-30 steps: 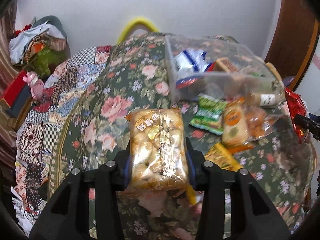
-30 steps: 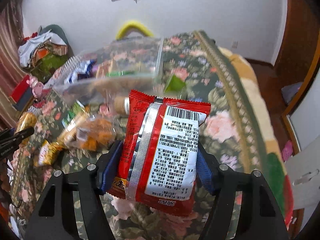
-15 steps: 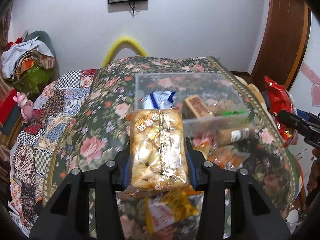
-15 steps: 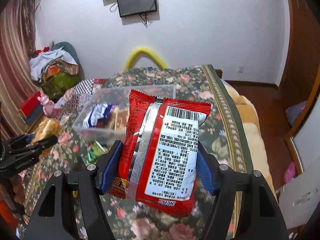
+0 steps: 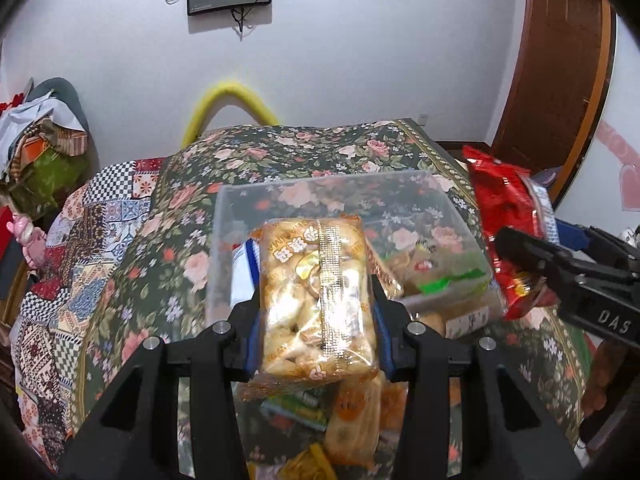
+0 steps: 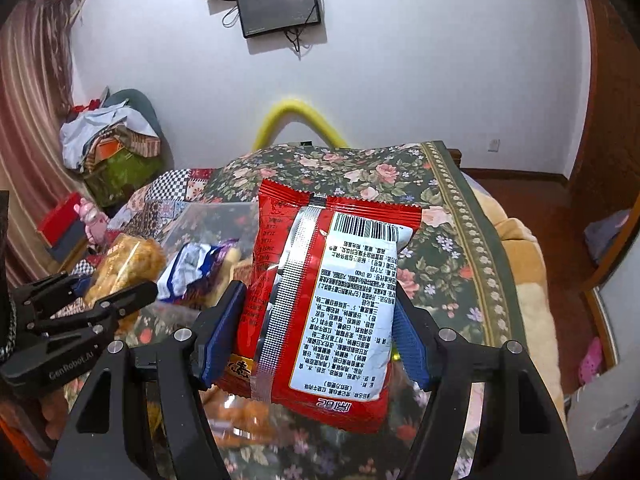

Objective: Organize snacks
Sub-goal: 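Carry the peanut bag and red wafer pack over the box and release both inside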

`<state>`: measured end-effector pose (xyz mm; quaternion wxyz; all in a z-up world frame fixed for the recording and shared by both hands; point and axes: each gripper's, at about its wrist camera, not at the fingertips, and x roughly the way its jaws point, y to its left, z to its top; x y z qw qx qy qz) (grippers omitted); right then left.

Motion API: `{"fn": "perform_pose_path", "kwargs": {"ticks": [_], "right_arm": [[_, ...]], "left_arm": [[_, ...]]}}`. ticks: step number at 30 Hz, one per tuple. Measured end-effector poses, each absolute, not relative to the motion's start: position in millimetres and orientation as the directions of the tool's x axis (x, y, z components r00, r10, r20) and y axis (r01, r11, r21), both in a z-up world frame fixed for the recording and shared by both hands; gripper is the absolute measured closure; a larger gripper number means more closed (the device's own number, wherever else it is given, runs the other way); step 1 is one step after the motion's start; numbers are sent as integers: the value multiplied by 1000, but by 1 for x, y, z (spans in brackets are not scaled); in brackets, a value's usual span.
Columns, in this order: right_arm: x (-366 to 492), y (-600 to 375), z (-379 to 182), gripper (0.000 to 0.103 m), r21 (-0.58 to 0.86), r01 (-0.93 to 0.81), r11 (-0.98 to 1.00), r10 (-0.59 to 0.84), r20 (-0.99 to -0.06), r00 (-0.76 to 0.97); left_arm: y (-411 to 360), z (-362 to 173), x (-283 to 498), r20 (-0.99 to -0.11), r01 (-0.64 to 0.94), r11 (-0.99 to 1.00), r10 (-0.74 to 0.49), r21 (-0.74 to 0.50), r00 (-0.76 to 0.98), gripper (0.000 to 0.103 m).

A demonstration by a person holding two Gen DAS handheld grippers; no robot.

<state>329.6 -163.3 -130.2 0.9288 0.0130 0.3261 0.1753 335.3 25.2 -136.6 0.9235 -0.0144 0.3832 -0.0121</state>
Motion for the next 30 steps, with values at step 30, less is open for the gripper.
{"fn": "perform_pose_path", "kwargs": {"ticks": [30], "right_arm": [[417, -127, -167, 38, 127, -343, 931, 325, -717, 616]], "left_arm": [[15, -193, 411, -773, 38, 999, -31, -9, 633, 59]]}}
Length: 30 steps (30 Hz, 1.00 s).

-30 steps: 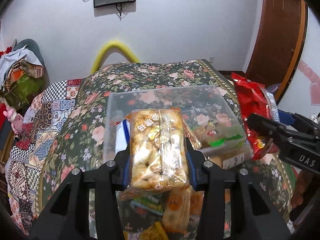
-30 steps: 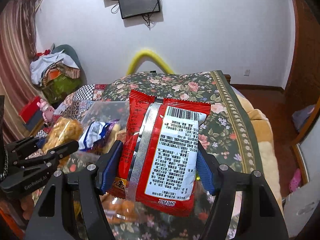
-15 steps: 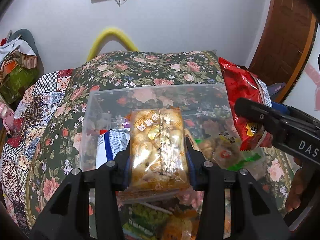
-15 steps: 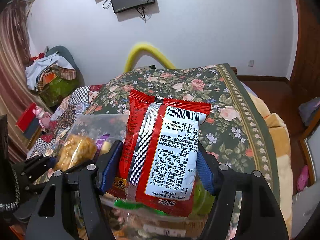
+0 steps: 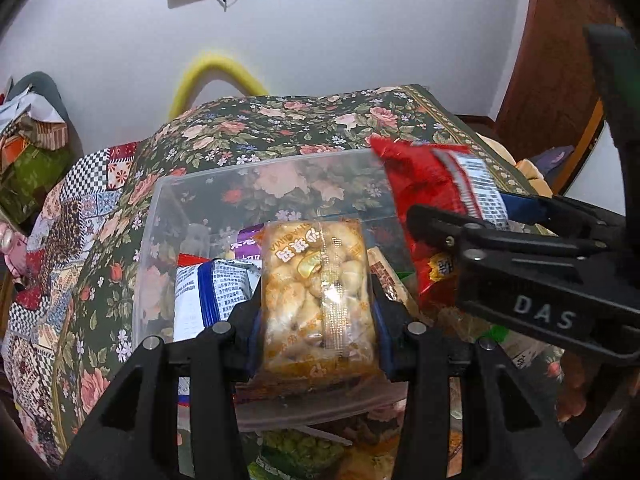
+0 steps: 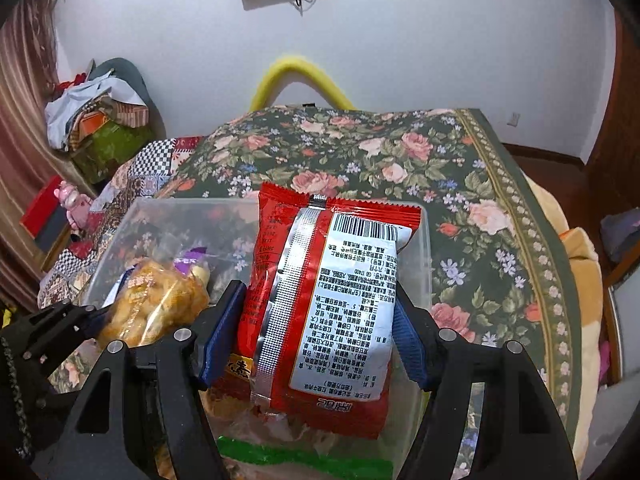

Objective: Organize snacks
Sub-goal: 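Carry the peanut bag and red wafer pack over the box and release both inside, then withdraw both open tools from the box toward the remaining snacks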

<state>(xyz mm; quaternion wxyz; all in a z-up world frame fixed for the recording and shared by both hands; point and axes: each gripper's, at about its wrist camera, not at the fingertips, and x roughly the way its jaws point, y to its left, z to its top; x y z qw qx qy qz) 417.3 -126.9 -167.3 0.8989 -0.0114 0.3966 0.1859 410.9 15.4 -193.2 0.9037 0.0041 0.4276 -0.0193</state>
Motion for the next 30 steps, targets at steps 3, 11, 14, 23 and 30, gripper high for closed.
{"fn": "perform_pose_path", "kwargs": {"ticks": [3, 11, 14, 23, 30], "right_arm": [[421, -123, -171, 38, 119, -354, 928, 322, -736, 596], [411, -125, -164, 36, 107, -356, 928, 314, -739, 597], [406, -129, -156, 34, 109, -349, 931, 314, -728, 610], [370, -146, -124, 33, 123, -346, 930, 334, -677, 656], [328, -152, -116, 29, 102, -367, 925, 343, -641, 687]], "left_arm": [[13, -193, 410, -773, 51, 999, -22, 14, 633, 58], [14, -184, 403, -778, 59, 998, -33, 6, 627, 54], [15, -174, 396, -762, 49, 998, -10, 28, 648, 46], [32, -135, 361, -722, 21, 1000, -17, -3, 692, 37], [53, -120, 323, -703, 3, 999, -25, -33, 710, 33]]}}
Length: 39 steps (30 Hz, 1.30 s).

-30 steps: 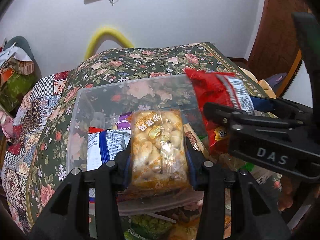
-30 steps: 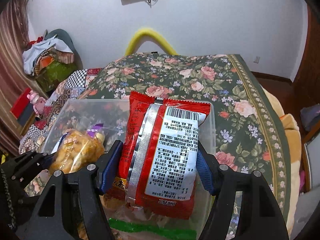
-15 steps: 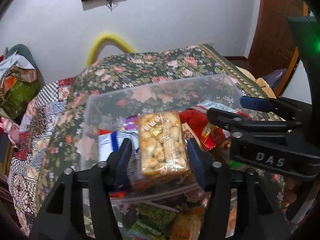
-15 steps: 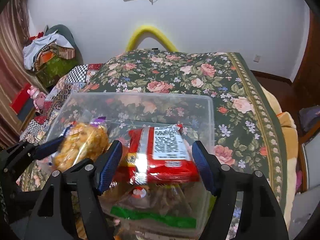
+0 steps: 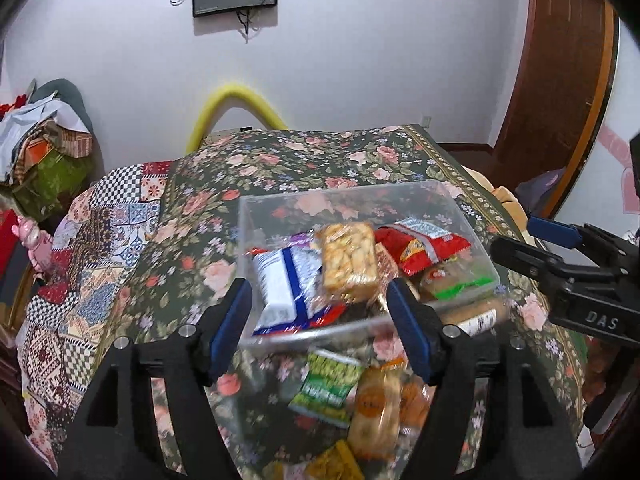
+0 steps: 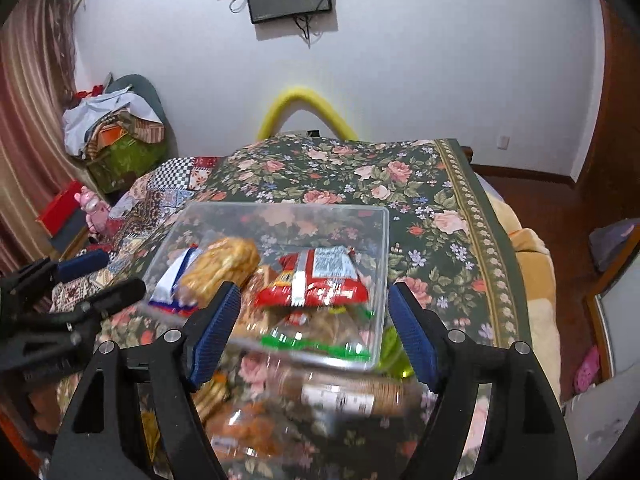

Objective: Organize snacks
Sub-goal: 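Withdraw both open tools from the box toward the remaining snacks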

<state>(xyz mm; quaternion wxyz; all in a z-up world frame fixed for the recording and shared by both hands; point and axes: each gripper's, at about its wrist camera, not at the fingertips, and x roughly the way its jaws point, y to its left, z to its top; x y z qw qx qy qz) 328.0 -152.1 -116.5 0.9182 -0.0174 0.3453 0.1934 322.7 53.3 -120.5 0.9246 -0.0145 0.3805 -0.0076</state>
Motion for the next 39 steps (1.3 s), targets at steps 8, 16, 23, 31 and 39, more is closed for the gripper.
{"fn": "perform_pose_path", "kwargs": {"ticks": [8, 16, 23, 31, 39], "right_arm": [[297, -147, -136, 25, 115, -398, 910, 369, -659, 655], [284, -146, -165, 25, 196, -391, 899, 406, -706, 580], [280, -136, -194, 25, 196, -384, 902, 388, -757, 526], [288, -123, -212, 25, 187, -393, 900, 375, -791, 484], [297, -121, -222, 24, 213, -404, 890, 395, -803, 446]], "left_arm": [[78, -135, 286, -723, -17, 999, -10, -31, 691, 32], [100, -178, 252, -776, -39, 999, 20, -6, 630, 31], [101, -211, 238, -821, -41, 996, -41, -78, 569, 31], [74, -225, 235, -838, 23, 995, -94, -97, 538, 17], [69, -233, 236, -850, 13, 993, -106, -117, 517, 13]]}}
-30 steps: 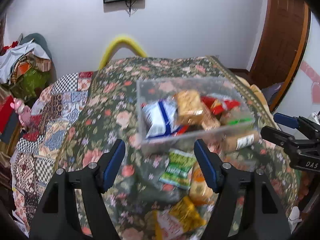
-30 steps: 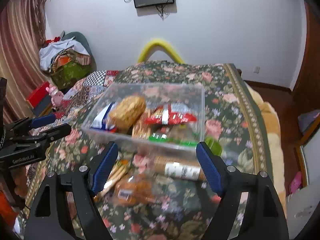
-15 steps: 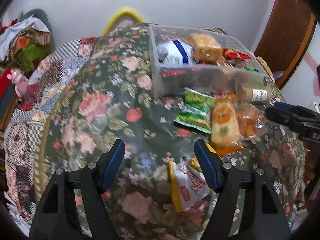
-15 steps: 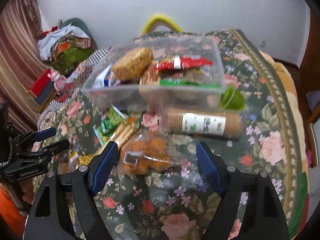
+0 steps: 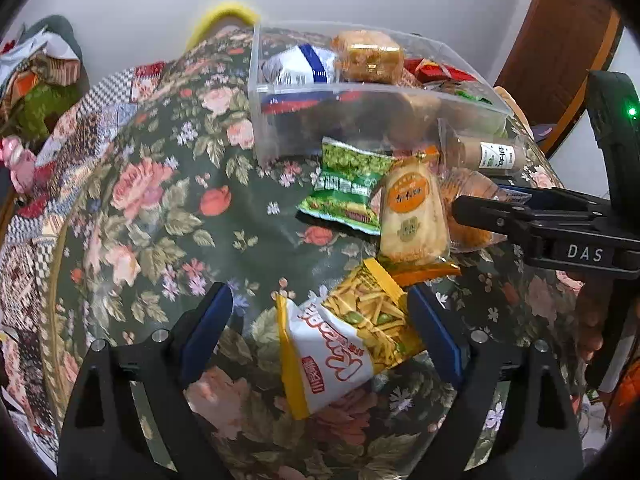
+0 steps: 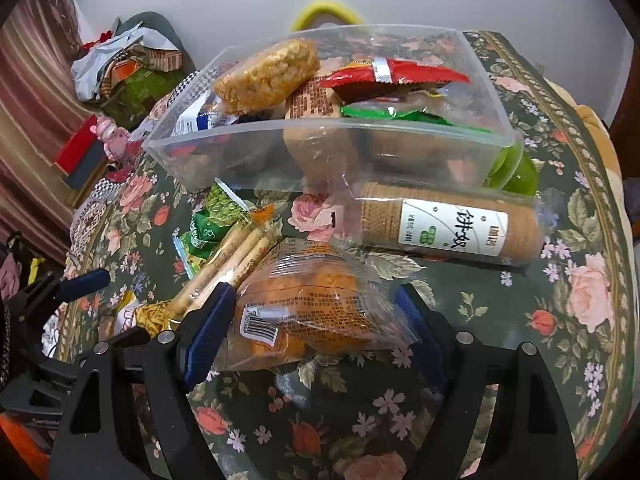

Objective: Organize snacks
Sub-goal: 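Withdraw both open tools from the box toward the remaining snacks, then grasp the yellow-striped snack bag with the left gripper while the right grasps the orange bread bag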

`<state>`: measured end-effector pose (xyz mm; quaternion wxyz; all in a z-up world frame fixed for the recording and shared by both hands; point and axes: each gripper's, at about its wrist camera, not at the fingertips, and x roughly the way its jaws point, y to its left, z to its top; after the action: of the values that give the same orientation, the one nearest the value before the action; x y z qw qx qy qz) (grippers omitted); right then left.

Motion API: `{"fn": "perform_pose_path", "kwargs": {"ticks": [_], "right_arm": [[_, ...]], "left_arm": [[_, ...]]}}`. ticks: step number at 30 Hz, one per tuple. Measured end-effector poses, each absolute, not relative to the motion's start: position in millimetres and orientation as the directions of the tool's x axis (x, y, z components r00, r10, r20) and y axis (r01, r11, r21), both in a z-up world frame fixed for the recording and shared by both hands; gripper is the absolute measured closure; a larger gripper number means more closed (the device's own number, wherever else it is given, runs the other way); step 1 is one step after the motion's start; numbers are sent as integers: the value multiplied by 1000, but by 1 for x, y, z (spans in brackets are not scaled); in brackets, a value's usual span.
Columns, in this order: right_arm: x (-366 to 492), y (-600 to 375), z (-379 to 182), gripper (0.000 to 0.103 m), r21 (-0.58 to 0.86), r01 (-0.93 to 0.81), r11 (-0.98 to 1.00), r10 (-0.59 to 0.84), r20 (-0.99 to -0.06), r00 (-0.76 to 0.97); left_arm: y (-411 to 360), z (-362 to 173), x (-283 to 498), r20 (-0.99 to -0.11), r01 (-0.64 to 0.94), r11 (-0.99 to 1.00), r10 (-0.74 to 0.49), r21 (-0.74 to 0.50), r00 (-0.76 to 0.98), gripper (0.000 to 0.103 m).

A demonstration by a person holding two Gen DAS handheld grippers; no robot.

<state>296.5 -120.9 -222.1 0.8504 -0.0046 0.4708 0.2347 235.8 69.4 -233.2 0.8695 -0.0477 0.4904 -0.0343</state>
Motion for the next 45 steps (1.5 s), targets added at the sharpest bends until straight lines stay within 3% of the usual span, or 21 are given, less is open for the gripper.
{"fn": "perform_pose_path", "kwargs": {"ticks": [5, 13, 15, 19, 25, 26, 32, 45], "right_arm": [[294, -127, -224, 38, 258, -411, 875, 434, -795, 425], [280, -140, -217, 43, 237, -393, 888, 414, -784, 463], [277, -141, -215, 44, 237, -391, 889, 414, -780, 469], [267, -146, -209, 45, 197, -390, 899, 387, -774, 501], [257, -146, -202, 45, 175, -395, 902, 377, -766, 521], [256, -146, -202, 45, 175, -395, 902, 377, -765, 523], [252, -146, -196, 45, 194, -393, 899, 393, -752, 528], [247, -152, -152, 45, 190, -394, 899, 411, -677, 610]], "left_arm": [[65, -245, 236, -861, 6, 992, -116, -130, 495, 13], [65, -259, 240, -868, -18, 982, -160, -191, 470, 13], [67, -259, 237, -862, -25, 978, -171, -208, 478, 22], [66, -252, 227, -844, 7, 973, -203, -230, 496, 48], [70, -244, 216, -840, 11, 979, -180, -203, 512, 66], [71, -242, 214, -837, 9, 978, -182, -207, 516, 74], [74, -226, 210, -823, 0, 983, -154, -184, 547, 80], [65, -165, 216, -737, 36, 994, -102, -105, 668, 82]]}}
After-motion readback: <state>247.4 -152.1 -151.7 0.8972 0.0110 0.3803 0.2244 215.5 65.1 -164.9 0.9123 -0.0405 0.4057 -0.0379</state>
